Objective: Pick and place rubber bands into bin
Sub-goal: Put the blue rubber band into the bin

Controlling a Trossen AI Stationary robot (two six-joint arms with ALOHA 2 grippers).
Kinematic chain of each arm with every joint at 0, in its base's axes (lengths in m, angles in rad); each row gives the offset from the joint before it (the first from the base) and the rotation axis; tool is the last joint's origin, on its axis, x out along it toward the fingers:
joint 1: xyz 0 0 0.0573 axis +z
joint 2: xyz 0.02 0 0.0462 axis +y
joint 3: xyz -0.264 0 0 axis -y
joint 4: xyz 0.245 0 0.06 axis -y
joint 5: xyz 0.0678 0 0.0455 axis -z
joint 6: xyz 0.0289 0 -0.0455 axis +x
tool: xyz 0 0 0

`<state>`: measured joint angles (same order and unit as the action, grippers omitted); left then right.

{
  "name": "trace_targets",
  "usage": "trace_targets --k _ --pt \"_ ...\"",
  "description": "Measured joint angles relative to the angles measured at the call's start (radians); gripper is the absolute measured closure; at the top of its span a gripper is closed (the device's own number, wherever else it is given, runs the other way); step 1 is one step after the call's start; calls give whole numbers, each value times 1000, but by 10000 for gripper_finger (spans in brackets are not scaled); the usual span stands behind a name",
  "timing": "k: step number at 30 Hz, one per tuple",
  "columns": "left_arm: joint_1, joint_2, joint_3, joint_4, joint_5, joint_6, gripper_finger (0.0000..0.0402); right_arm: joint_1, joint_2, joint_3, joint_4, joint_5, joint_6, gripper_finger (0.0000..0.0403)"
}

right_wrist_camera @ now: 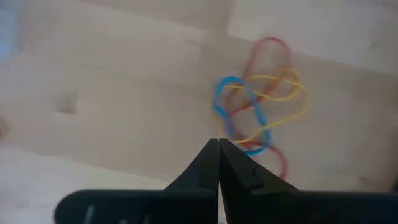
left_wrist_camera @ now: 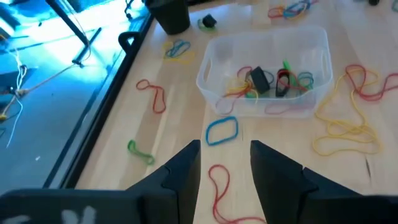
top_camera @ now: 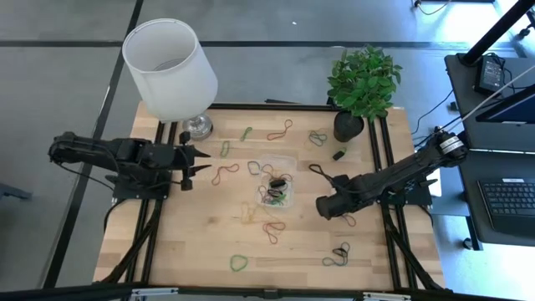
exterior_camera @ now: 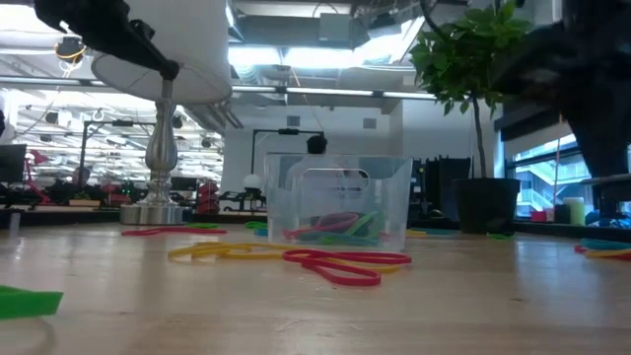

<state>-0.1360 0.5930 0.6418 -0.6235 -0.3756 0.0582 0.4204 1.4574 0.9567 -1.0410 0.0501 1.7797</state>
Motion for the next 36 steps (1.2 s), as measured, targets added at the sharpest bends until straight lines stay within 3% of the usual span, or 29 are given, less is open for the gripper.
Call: trace_targets --k 4,15,21,36 --pt "0 -9 0 -2 0 -1 268 -4 0 -72 61 -47 26 385" --pt "0 -7 0 0 1 -9 268 -14 -1 -209 158 -45 25 321" --pt "0 -7 0 0 1 -10 265 -15 -1 -272 302 -45 23 318" --pt "0 -7 -1 0 2 -19 267 -15 -1 -266 292 -45 44 318"
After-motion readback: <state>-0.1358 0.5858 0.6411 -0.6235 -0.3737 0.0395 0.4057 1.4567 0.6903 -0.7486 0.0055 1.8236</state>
